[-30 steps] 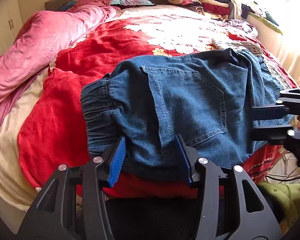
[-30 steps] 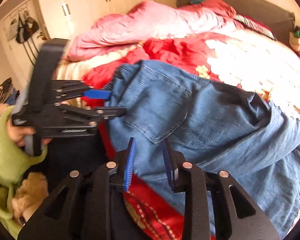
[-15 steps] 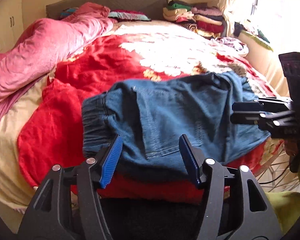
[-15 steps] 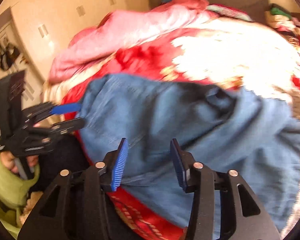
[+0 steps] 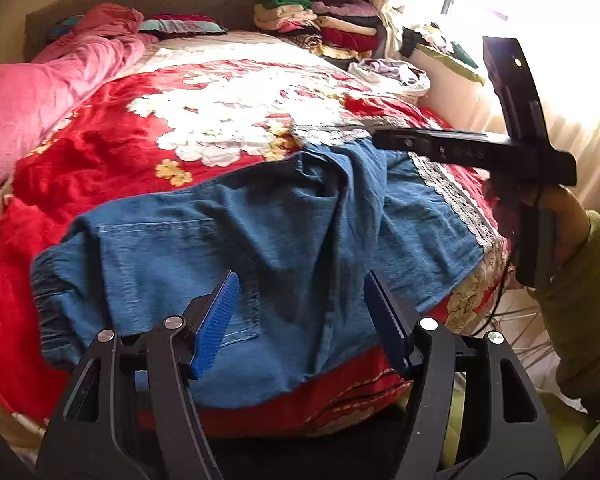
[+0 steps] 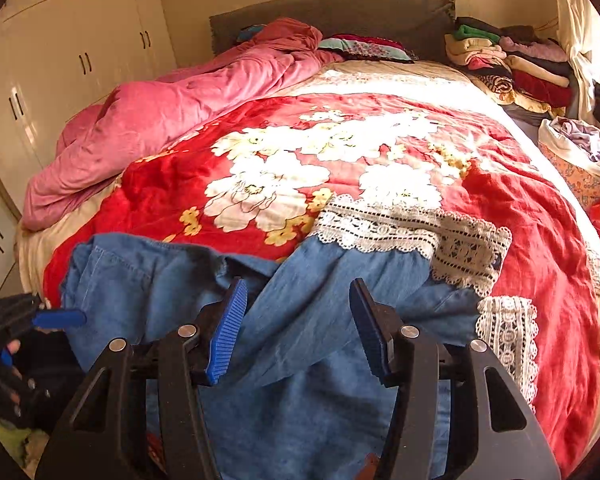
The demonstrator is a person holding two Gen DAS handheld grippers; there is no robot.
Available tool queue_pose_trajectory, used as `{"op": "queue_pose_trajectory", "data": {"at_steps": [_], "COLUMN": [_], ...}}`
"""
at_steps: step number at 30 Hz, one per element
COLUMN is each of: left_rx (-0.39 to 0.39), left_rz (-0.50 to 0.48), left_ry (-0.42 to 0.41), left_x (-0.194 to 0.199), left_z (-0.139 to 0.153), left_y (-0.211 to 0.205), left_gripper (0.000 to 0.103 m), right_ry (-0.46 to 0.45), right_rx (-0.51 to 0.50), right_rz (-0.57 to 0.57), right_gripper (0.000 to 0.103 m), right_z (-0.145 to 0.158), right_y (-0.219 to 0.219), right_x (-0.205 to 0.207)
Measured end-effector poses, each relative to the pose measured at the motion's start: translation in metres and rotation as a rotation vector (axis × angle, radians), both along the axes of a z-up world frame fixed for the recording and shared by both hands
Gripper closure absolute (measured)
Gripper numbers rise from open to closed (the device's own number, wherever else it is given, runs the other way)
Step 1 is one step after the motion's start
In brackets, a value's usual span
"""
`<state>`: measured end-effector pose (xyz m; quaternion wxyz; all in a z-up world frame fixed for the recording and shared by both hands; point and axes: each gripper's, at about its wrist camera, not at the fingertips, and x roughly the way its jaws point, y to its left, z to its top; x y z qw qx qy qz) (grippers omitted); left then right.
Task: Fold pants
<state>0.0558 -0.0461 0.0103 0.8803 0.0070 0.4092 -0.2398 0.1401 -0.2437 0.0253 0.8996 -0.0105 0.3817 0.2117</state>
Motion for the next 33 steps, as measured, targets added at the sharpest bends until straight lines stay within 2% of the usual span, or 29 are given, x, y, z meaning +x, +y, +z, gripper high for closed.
{"op": "queue_pose_trajectory", "data": {"at_steps": [3, 6, 11, 12, 16, 18, 22, 23, 24, 25, 27, 33], "left_rx": [-0.001, -0.006, -0.053, -0.048, -0.004, 0.002, -0.001, -0.004, -0.012, -0.018, -0.030, -0.032], "left_rz": [-0.048, -0.066, -0.085, -0.085, -0.073, -0.069, -0.073, -0.073, -0.072, -0.072, -0.074, -0.082], "left_ry": [0.041, 0.104, 0.189, 0.196, 0.202, 0.198, 0.193, 0.194, 0.197, 0.199, 0.201, 0.179], "left_x": [0.009, 0.022, 0.046, 0.050, 0.055, 0.054, 0.050, 0.051, 0.051, 0.050, 0.048, 0.042], "left_z": [-0.010, -0.025, -0.045, -0.048, -0.058, -0.058, -0.059, -0.059, -0.059, -0.059, -0.056, -0.051], "left_y": [-0.019, -0.033, -0.048, -0.051, -0.058, -0.059, -0.058, -0.058, -0.057, -0.056, -0.051, -0.043], "left_gripper": [0.046, 0.054, 0.060, 0.063, 0.089, 0.091, 0.091, 0.091, 0.091, 0.091, 0.091, 0.091], "right_ry": [0.017, 0.051, 0.076, 0.085, 0.123, 0.151, 0.189, 0.190, 0.186, 0.180, 0.173, 0.107], "right_rx": [-0.016, -0.048, -0.182, -0.203, -0.236, -0.247, -0.250, -0.246, -0.240, -0.231, -0.194, -0.081], "right_rz": [-0.008, -0.006, 0.009, 0.005, -0.003, -0.020, -0.056, -0.058, -0.060, -0.056, -0.039, -0.087], "right_gripper": [0.051, 0.051, 0.051, 0.049, 0.044, 0.036, 0.037, 0.044, 0.057, 0.065, 0.090, 0.095], "right_z": [-0.002, -0.011, -0.030, -0.034, -0.049, -0.057, -0.073, -0.074, -0.074, -0.073, -0.068, -0.037], "right_y": [0.006, 0.017, 0.043, 0.047, 0.060, 0.064, 0.063, 0.062, 0.061, 0.058, 0.050, 0.004], "right_x": [0.026, 0.054, 0.098, 0.105, 0.131, 0.142, 0.158, 0.160, 0.160, 0.160, 0.158, 0.126]}}
